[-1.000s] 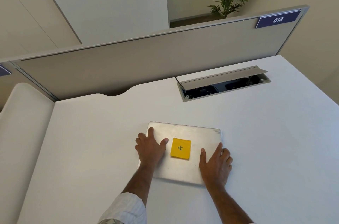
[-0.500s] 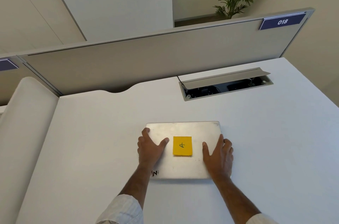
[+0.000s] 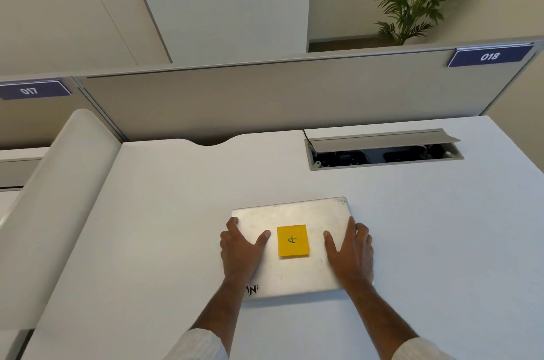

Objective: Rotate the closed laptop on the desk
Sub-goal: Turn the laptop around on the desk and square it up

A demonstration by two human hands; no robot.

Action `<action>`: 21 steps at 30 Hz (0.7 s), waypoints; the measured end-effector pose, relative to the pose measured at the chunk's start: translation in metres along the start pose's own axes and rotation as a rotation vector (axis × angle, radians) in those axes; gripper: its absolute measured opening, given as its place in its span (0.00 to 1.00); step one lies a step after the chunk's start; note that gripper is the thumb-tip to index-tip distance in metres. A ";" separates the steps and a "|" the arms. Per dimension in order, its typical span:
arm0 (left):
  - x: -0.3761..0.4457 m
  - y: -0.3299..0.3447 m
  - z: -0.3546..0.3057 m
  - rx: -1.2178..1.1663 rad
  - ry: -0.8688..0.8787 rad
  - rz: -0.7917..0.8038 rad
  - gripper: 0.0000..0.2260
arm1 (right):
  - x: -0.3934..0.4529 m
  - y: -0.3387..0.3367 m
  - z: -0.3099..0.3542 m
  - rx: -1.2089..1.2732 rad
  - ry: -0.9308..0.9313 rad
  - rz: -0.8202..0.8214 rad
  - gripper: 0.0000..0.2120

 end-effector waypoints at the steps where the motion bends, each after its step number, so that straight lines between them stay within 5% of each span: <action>1: 0.000 0.000 0.000 0.012 0.009 -0.011 0.39 | 0.002 0.001 0.002 -0.004 -0.008 0.001 0.33; 21: -0.005 0.020 -0.003 0.366 0.079 -0.115 0.35 | 0.001 0.021 0.012 -0.158 -0.011 -0.005 0.32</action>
Point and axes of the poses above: each hand's wrist, its own x-axis towards the middle knuckle, its own y-axis out of the palm, z = x × y, the point moved 3 cm from there along x, towards the middle knuckle, and after that the axes turned 15 degrees about -x, right-handed, at the moved point
